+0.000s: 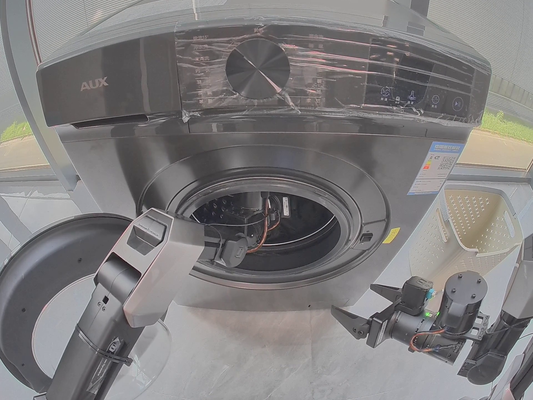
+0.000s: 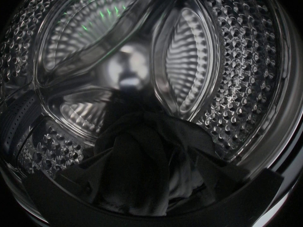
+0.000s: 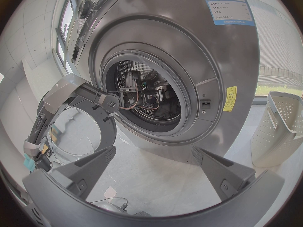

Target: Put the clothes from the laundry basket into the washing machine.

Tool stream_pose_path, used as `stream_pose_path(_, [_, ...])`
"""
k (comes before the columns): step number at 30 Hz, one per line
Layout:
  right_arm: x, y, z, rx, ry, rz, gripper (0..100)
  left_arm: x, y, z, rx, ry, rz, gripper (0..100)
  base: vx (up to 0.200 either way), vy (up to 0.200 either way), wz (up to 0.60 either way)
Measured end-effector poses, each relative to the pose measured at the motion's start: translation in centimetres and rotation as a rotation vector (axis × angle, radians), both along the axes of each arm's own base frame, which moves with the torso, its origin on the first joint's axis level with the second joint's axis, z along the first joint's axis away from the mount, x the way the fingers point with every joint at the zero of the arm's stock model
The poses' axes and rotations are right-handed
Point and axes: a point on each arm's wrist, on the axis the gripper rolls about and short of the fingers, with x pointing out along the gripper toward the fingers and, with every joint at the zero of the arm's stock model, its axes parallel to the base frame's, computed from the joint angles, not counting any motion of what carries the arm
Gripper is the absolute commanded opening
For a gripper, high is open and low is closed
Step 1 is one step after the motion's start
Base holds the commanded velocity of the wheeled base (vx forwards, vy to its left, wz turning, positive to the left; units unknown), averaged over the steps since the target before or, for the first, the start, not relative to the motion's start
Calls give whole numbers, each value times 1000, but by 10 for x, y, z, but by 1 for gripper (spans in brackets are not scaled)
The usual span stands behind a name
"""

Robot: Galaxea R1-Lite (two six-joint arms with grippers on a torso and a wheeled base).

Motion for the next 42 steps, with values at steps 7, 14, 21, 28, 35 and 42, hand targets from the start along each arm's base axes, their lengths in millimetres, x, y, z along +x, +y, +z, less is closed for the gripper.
stream_pose_path(7, [0,-1,1,1,-2,-1,100,-16,7,-20,81,122,-7,100,0,0,0])
stream_pose_path(14, [-1,-1,1,2,-4,-2,100,-52,13,-32,164,221,-47,100,0,0,0])
stream_pose_path(21, [-3,-3,0,-4,3,-2,100,-103,13,-22,195,220,-114,100,0,0,0])
stream_pose_path(28, [-4,-4,0,-7,7,0,100,-158,14,-6,198,200,-193,100,0,0,0])
stream_pose_path(35, [-7,-4,1,-7,7,7,100,-224,22,17,180,166,-289,100,0,0,0])
stream_pose_path(42, [-13,-8,9,-10,-31,3,100,-276,47,64,92,75,-338,100,0,0,0])
